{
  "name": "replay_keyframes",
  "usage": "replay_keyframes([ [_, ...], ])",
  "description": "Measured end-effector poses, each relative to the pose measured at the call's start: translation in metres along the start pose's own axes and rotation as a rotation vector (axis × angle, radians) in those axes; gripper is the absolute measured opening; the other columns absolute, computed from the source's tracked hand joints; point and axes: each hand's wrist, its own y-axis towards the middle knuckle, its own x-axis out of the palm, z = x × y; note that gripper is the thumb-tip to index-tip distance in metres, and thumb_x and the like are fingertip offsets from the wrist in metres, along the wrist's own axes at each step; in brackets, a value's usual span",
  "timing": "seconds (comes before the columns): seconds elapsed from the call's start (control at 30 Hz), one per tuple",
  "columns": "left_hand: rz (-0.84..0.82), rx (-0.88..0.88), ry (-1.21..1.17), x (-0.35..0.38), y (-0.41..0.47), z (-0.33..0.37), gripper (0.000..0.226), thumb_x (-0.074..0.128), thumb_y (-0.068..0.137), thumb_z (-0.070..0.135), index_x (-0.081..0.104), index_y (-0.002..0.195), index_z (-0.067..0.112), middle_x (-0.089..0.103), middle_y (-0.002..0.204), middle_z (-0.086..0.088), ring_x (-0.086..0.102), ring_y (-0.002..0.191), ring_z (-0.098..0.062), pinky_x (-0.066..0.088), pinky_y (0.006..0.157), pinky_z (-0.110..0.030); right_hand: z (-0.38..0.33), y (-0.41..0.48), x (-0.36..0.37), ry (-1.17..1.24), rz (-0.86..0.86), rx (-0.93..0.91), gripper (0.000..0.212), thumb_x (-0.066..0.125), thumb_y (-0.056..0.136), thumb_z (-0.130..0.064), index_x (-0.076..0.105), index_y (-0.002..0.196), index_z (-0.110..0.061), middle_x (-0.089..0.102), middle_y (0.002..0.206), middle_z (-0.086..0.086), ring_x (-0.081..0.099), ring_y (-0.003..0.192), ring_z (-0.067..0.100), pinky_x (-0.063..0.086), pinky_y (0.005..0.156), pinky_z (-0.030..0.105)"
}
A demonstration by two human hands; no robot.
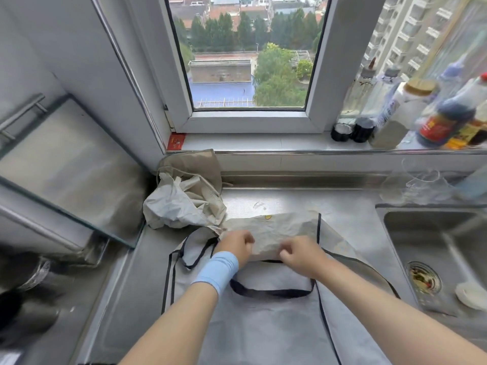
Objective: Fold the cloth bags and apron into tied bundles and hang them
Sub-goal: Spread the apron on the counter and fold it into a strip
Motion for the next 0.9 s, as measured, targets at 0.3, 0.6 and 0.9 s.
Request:
replay_keyframes([
  [0.3,0.308,-0.467,-0.276,-0.004,0.045,-0.025,0.032,0.045,0.097,0.025,0.048,0.125,0.01,0.044,0.133,-0.018,0.046,0.121,-0.038,0.039,0.096,-0.038,0.02,0.049,-0.01,-0.162,0.489,0.317,0.052,0.055,0.086,-0.022,0.047,0.137,-0.024,0.028,0.149,0.016,0.029,0.134,0.034,0.032,0.107,0.045],
  [0.6,0.17,-0.372,-0.572,-0.007,0.074,-0.072,0.032,0.065,0.086,0.025,0.048,0.113,0.025,0.063,0.098,-0.005,0.059,0.083,-0.024,0.044,0.067,-0.025,-0.069,0.115,0.034,-0.465,0.067,-0.322,0.065,0.048,0.087,-0.028,0.03,0.15,-0.027,0.031,0.156,0.007,0.026,0.144,0.027,0.014,0.118,0.049],
  [0.9,0.385,-0.474,-1.048,-0.03,0.084,-0.095,0.006,0.069,0.074,0.024,0.074,0.077,0.025,0.074,0.088,-0.008,0.071,0.083,-0.029,0.058,0.082,-0.045,-0.041,0.117,0.044,-0.477,0.085,-0.228,0.073,0.045,0.081,-0.035,0.024,0.151,-0.026,0.048,0.137,0.003,0.042,0.124,0.026,0.03,0.106,0.041],
])
